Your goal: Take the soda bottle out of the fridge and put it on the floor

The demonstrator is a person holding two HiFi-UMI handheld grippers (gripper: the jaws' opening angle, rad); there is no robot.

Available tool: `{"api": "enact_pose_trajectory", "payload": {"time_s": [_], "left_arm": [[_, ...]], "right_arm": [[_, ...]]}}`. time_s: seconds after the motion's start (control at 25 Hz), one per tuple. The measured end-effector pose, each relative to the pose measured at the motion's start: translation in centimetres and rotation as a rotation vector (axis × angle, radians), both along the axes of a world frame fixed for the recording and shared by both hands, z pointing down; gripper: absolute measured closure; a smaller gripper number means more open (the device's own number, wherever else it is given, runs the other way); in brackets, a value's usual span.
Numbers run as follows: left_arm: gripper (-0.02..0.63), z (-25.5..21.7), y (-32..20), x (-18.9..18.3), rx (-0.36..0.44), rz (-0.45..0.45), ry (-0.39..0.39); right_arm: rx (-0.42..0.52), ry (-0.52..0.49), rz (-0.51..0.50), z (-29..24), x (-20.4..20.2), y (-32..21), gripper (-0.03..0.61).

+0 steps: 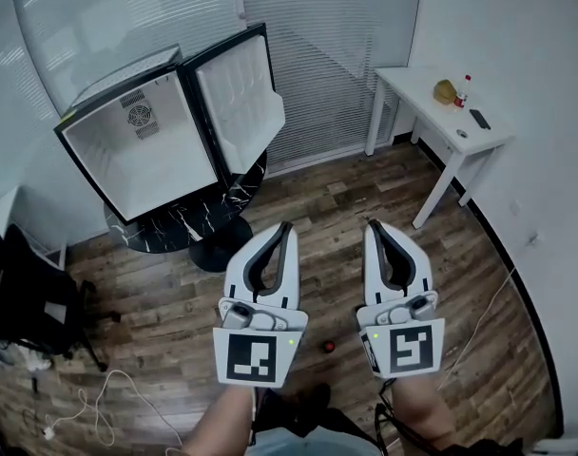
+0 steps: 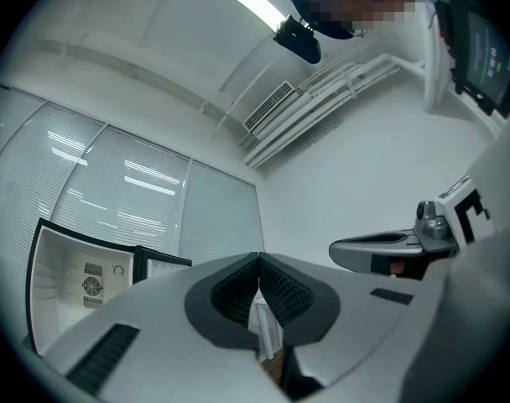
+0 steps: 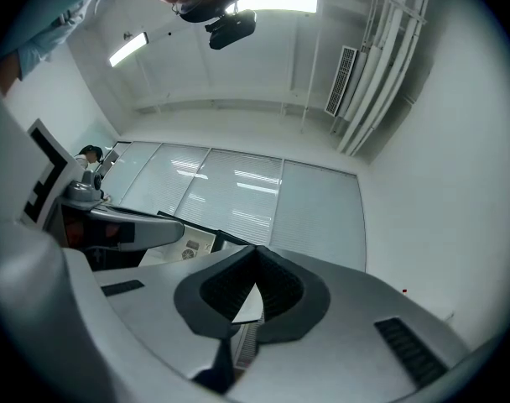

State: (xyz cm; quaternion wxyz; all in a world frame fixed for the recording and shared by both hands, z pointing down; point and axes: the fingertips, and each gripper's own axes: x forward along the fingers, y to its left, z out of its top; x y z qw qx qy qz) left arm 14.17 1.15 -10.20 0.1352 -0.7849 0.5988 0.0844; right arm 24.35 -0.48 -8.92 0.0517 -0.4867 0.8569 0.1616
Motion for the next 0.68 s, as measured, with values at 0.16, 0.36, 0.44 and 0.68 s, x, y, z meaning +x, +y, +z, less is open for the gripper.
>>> {"api": "enact_pose_trajectory", "payload": {"time_s": [0.16,0.36,0.44,0.68], "left_arm": [[0.603,-0.22,0.07,-0.05,0.007,-0.006,-0.001],[0.603,-0.05,0.43,0.03,-0.001,-0.011,-0.010],[0.603,-0.07,0.50,0.01,0.003,-0.011,-0.015],[0.603,0.08,0.32,-0.15,0.004,-0.013,-0.008]], "right_arm": [[0.003,0.000,-0.007,-0.06,-0.13,0.06,0.568],[0.000,-0.001,-0.014,0.08,-0.34,0.42,0.568],[0.001,-0.001,-0.016,0.13,-0.46,0.49,0.568],[0.000,-0.001,-0.016,0.41,-0.72,0.32,0.567]]}}
